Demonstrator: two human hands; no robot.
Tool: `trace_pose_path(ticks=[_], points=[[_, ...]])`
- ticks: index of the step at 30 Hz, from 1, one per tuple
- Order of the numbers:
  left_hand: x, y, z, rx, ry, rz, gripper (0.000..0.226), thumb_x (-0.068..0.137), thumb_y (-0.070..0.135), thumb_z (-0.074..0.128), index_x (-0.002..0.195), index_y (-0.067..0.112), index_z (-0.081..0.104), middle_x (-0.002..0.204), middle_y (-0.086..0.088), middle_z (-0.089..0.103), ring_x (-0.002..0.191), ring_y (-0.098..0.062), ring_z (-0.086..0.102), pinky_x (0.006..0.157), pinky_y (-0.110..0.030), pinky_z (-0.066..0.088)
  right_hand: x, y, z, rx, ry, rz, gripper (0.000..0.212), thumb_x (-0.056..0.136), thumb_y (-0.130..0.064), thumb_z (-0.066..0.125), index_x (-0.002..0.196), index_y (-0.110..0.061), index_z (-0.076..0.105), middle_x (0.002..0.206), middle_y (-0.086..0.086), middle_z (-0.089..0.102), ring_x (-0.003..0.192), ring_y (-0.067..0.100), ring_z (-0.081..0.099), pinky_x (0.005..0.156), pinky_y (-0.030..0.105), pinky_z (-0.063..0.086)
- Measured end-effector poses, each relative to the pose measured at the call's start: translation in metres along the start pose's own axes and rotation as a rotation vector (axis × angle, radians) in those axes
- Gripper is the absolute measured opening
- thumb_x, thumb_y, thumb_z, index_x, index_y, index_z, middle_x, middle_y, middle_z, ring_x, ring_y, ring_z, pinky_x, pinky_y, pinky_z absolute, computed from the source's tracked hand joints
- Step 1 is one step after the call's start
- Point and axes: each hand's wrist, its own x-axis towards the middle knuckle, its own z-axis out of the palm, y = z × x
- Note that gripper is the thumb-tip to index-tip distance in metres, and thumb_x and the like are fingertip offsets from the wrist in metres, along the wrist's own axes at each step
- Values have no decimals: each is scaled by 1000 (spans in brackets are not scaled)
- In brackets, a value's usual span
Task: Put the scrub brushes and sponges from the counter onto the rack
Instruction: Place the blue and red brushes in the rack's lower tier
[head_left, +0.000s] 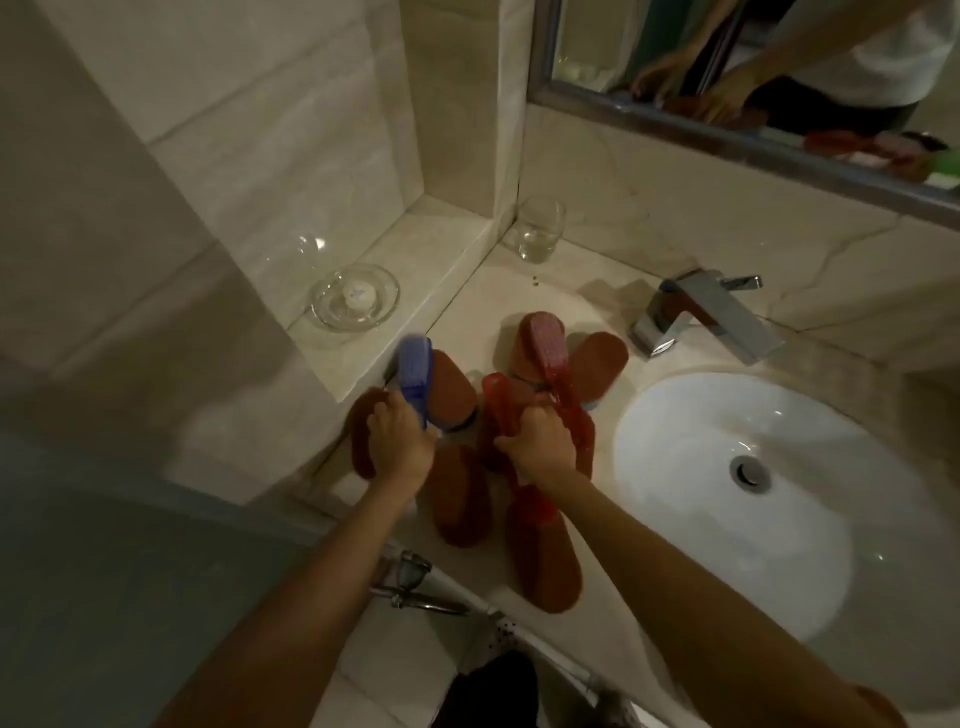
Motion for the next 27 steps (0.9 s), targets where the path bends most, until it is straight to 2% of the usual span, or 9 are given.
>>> trace_pose_path(ticks=[3,6,11,14,16,20,22,24,27], points=[[9,0,2,-60,21,-5,46,79,10,65,120,-3,48,117,-24,58,109,-40,56,89,-46,50,4,0,-1,43,-7,9,12,82,-19,64,84,-8,58,94,15,66,88,30,66,81,42,57],[18,2,1,-94,-1,-8,35,76,13,69,106,-2,58,107,-22,64,97,-37,63,78,-45,56,6,1,-1,90,-12,-19,21,85,-14,58,68,-16,45,84,11,57,79,25,59,74,36,52],[16,9,-12,-10,65,-10,27,88,17,59,108,0,59,108,-19,67,98,-34,64,78,-40,51,-1,-5,-16,244,11,-132,5,87,-9,52,88,-4,53,85,12,58,84,31,64,79,44,55],[1,10,-29,26,177,77,22,93,19,50,106,2,54,98,-11,61,77,-20,56,64,-28,41,-12,-13,-32,353,14,-198,5,92,-7,47,88,-6,50,85,12,59,80,26,62,75,35,54],[-9,12,-41,-56,198,150,18,94,20,49,101,4,53,87,-9,58,62,-13,48,57,-23,35,-20,-15,-46,415,35,-235,10,94,-8,46,85,-10,46,81,8,57,76,22,60,69,27,53],[-18,40,-53,-183,66,269,13,85,17,58,79,7,56,71,-14,61,62,-28,57,60,-31,41,-42,-6,-89,452,156,-308,13,93,-11,49,98,0,53,89,19,63,79,26,65,72,28,54],[-28,66,-54,-195,-66,357,22,82,16,59,62,13,50,53,-7,58,48,-18,56,53,-27,38,-57,7,-115,421,277,-282,11,90,-10,54,95,-1,58,88,16,65,79,26,65,75,36,57],[-41,94,-48,-168,-209,436,22,81,17,56,60,14,51,40,0,56,32,-3,49,50,-24,39,-73,28,-139,335,435,-213,17,85,-10,60,101,-7,59,92,7,65,84,22,64,83,42,55],[-64,138,-28,-148,-374,554,15,81,16,57,67,11,56,31,1,53,34,-7,53,52,-23,46,-100,71,-170,318,577,-56,44,85,-11,62,126,-10,46,119,13,65,107,30,62,92,48,50]])
